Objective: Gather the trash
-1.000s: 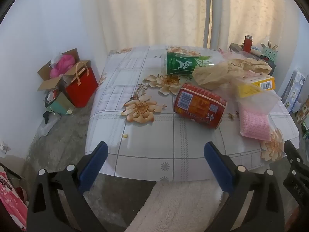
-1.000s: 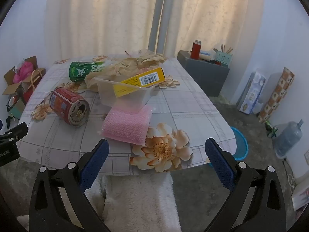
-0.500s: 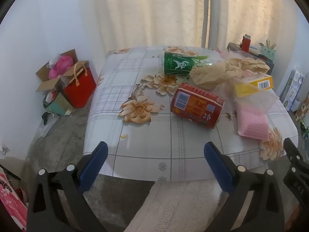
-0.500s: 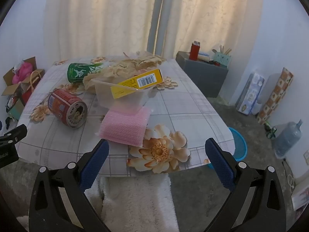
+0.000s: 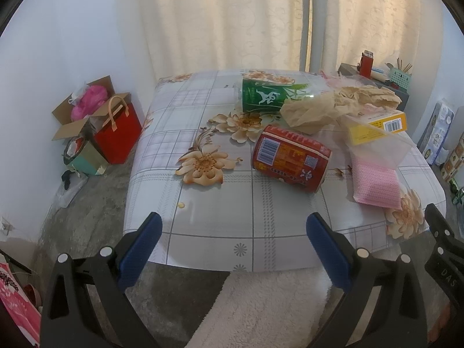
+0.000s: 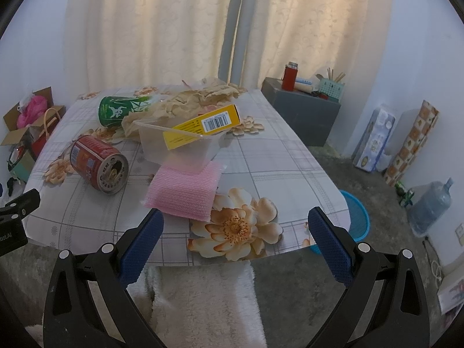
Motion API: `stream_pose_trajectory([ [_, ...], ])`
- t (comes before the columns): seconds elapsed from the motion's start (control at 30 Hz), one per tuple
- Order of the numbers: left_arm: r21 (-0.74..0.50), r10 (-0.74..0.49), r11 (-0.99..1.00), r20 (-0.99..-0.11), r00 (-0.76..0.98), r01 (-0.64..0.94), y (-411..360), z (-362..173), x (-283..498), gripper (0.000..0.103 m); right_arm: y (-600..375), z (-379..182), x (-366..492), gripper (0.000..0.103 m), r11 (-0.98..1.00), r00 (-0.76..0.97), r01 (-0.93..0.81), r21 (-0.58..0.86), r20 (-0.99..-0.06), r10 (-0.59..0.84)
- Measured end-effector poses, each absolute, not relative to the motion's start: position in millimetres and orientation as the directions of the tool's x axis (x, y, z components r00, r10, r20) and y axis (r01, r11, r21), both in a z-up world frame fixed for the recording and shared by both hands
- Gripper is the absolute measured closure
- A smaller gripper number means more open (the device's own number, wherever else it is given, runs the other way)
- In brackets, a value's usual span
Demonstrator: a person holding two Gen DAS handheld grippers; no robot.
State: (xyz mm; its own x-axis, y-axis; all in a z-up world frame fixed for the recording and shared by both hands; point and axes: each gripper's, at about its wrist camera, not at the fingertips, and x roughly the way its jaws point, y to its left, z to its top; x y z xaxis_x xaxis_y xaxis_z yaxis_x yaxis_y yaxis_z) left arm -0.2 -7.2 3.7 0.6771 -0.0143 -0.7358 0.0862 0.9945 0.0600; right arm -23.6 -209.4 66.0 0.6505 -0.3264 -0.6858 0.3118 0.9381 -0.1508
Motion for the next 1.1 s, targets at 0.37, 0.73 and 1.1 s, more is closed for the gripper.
stream_pose_trajectory([
  [0.37,0.063,-0.013,0.994,-0.733,0.680,0.087,-7.1,4.0,-0.8,0.005,-208.7,65.7,-23.0,0.008,0.938,0.654,0.313,-0.152,-0.681,-0.329],
  [0.73,0.066,-0.015,0.994,-0.731,0.682,0.093,-8.1,6.0,-2.0,0.005,-210.0,67.7,-22.6,0.008,0.937,0.657,0.316,-0.148,-0.679,-0.328],
  [1.1,0.062,-0.046,0.989,-0.731,0.681,0.134,-14.7,6.2,-6.3,0.005,-214.2,68.2,-21.8,0.008,0.934,0.657,0.326,-0.143,-0.677,-0.333],
])
